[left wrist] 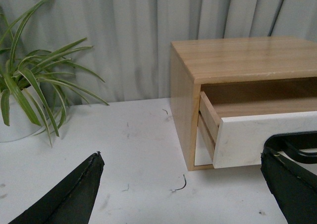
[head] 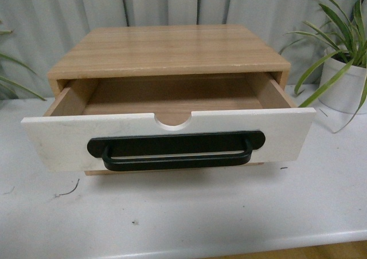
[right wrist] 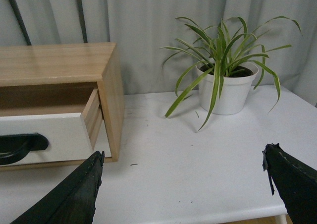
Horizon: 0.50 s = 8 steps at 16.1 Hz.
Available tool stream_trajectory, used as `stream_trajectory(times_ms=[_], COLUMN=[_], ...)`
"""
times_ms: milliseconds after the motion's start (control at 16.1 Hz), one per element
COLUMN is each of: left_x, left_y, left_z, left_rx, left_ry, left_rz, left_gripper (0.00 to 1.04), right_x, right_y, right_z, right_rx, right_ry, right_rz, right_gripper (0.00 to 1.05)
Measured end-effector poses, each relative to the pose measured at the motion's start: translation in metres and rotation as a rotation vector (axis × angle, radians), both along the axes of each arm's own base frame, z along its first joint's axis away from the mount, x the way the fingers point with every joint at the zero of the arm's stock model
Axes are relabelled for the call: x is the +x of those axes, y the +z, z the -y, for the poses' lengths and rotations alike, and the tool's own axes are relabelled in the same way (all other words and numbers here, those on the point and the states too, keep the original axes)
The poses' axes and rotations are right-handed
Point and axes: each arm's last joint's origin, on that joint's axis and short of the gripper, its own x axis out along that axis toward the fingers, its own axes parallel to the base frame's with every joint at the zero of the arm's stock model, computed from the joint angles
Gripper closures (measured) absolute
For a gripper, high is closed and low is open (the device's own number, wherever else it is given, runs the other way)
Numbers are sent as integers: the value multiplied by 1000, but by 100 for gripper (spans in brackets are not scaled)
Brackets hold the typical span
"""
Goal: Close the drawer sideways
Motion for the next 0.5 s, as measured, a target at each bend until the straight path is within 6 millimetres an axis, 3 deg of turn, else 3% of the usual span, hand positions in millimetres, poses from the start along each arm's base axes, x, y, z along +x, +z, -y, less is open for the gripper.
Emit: stream_trajectory(times_ms=[496], left_x=[0], left_y=[0], left_z=[0], left_rx=[0], left_ry=[0], left_rz=[0], left_gripper=[7], right_x=[0], right_y=[0], right_z=[0], right_rx=[0], right_ry=[0], right_rz=[0], right_gripper=[6])
